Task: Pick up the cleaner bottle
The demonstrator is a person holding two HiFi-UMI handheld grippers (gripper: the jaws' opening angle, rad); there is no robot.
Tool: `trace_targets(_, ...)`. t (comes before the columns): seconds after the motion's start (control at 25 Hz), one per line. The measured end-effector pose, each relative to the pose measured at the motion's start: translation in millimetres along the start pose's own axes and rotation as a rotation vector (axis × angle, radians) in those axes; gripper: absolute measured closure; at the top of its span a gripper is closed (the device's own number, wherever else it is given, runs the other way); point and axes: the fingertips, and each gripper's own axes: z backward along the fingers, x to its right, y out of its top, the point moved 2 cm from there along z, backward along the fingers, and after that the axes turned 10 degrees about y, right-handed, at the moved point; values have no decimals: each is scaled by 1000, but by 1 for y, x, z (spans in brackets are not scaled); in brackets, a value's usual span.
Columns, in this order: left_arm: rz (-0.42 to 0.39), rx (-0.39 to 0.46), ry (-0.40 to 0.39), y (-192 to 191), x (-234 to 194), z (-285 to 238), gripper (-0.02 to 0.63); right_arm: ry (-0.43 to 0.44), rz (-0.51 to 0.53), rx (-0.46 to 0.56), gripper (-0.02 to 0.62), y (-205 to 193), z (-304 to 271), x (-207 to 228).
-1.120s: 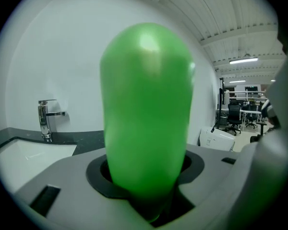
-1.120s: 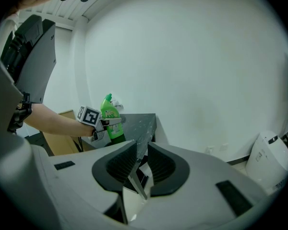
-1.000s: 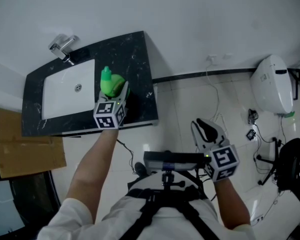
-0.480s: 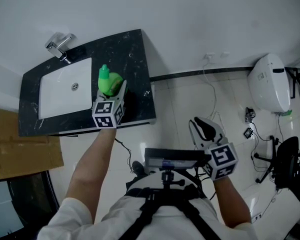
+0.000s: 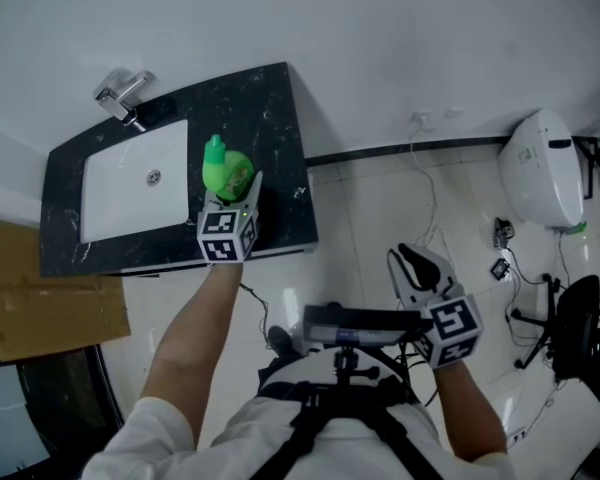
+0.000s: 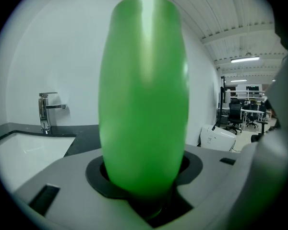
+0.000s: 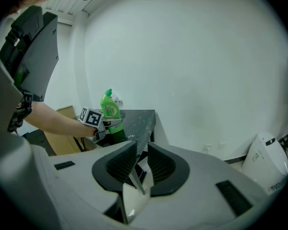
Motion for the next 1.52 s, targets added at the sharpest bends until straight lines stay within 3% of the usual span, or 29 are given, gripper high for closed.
trace_targets(0.44,-34,-1,12,3,-1,-2,418,9,-40,-5,529,2,-4,-6)
trace_targets(0.88,7,-15,17,7,-4,0,430,-10,-44,-3,529,-1,5,-6)
trace_targets(1.52,1,30,-23,62,-7,55,430,51,-14,40,529,7,-2,-35)
